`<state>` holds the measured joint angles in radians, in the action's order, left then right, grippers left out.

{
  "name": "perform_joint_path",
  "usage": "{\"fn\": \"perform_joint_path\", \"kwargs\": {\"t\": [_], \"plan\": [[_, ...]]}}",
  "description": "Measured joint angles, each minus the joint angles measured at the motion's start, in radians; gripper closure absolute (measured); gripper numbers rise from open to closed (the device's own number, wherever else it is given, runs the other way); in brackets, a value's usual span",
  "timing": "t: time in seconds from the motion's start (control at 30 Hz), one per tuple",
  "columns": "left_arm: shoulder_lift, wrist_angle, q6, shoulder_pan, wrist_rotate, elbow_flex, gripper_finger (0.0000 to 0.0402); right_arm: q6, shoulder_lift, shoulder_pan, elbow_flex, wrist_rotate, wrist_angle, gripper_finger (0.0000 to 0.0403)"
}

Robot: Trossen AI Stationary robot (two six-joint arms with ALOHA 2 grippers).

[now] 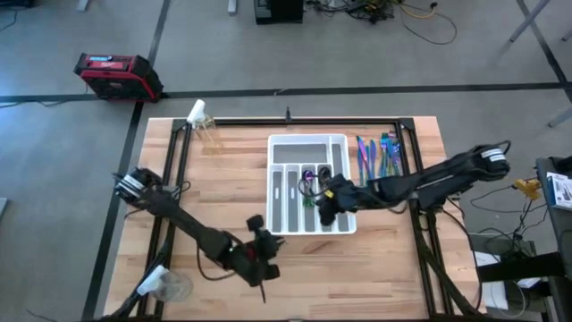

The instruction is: Sort silverware

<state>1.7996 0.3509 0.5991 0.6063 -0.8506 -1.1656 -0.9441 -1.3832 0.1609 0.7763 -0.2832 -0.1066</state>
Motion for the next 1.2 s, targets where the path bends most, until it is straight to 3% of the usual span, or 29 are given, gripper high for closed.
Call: {"fn": "perform_joint_path", "kwargs": {"t": [0.1, 0.17, 0.37, 0.57, 0.7, 1.0, 1.2], "plan": [[-0.002, 0.200, 0.134, 0.030, -0.122, -0.068, 0.0377, -0.031, -0.090, -0.010, 0.036, -0.068, 0.002, 0.0402], [-0.002, 0.243, 0.199, 0.045, -0.170, -0.079, 0.0377, -0.071, -0.150, -0.017, 0.061, -0.099, 0.000, 0.0402], [0.000, 0.157, 0.226, 0.064, -0.185, -0.032, 0.0377, -0.106, -0.271, -0.053, 0.160, -0.109, -0.047, 0.0402], [0.008, 0.001, 0.243, 0.076, -0.176, 0.061, 0.0377, -0.119, -0.368, -0.111, 0.348, -0.146, -0.412, 0.0403], [0.010, -0.049, 0.257, 0.090, -0.184, 0.095, 0.0377, -0.158, -0.416, -0.121, 0.442, -0.148, -0.559, 0.0403], [0.019, -0.081, 0.267, 0.102, -0.193, 0.104, 0.0377, -0.181, -0.478, -0.120, 0.494, -0.131, -0.619, 0.0403], [0.019, -0.089, 0.279, 0.115, -0.188, 0.109, 0.0377, -0.069, -0.452, -0.111, 0.492, -0.129, -0.645, 0.0403]]}}
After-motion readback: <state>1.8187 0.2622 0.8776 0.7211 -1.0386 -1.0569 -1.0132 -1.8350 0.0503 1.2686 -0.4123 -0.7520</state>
